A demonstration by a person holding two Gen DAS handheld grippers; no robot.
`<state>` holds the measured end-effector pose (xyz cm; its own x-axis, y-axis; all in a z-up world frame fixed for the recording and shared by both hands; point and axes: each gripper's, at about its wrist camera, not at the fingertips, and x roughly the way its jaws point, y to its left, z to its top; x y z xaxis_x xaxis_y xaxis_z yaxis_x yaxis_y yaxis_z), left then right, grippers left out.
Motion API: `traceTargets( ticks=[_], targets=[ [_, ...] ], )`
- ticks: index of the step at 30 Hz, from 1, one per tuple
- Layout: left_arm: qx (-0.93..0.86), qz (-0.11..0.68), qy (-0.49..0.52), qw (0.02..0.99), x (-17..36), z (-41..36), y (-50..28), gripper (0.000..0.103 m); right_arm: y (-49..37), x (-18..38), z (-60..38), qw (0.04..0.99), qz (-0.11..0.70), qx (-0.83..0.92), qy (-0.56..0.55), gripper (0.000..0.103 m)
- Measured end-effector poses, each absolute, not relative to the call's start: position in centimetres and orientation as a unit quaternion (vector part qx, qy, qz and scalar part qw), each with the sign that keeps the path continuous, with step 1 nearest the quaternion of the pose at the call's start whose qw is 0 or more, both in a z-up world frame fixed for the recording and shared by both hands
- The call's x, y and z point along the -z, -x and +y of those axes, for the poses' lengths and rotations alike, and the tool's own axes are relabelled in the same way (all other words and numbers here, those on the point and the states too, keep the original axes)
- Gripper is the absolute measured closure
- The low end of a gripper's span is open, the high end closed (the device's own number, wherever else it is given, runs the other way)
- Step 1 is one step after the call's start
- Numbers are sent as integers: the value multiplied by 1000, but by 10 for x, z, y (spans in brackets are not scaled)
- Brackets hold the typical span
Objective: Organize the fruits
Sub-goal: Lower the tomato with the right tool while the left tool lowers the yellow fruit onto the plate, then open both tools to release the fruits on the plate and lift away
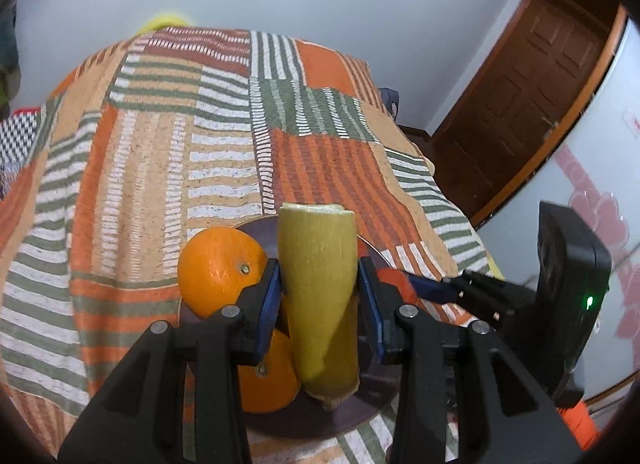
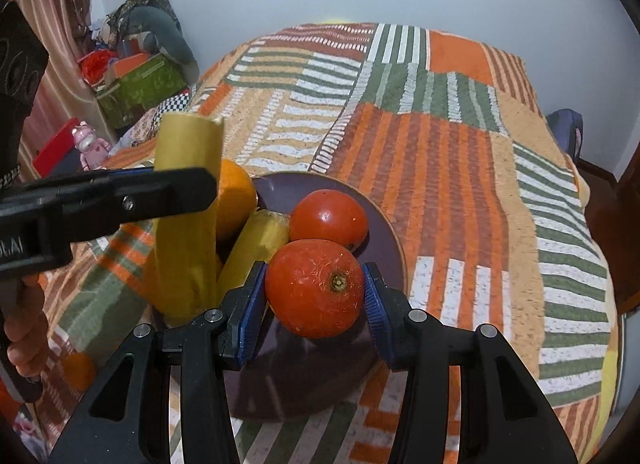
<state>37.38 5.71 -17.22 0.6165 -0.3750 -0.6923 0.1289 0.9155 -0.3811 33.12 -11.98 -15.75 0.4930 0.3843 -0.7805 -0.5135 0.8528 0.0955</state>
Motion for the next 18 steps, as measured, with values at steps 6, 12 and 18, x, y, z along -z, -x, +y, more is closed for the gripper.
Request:
traceTargets(
  ticks=[6, 12, 18],
  targets=[
    [128, 425, 142, 885, 182, 54, -385, 64, -337, 168, -117, 855, 441, -262, 81, 59],
    [117, 435, 125, 884, 191, 49, -389, 63, -338, 173, -116, 849, 449, -264, 83, 59],
    [103, 431, 81, 893, 188, 39, -383, 62, -336, 166, -117, 857, 435, -262, 85, 39]
  ],
)
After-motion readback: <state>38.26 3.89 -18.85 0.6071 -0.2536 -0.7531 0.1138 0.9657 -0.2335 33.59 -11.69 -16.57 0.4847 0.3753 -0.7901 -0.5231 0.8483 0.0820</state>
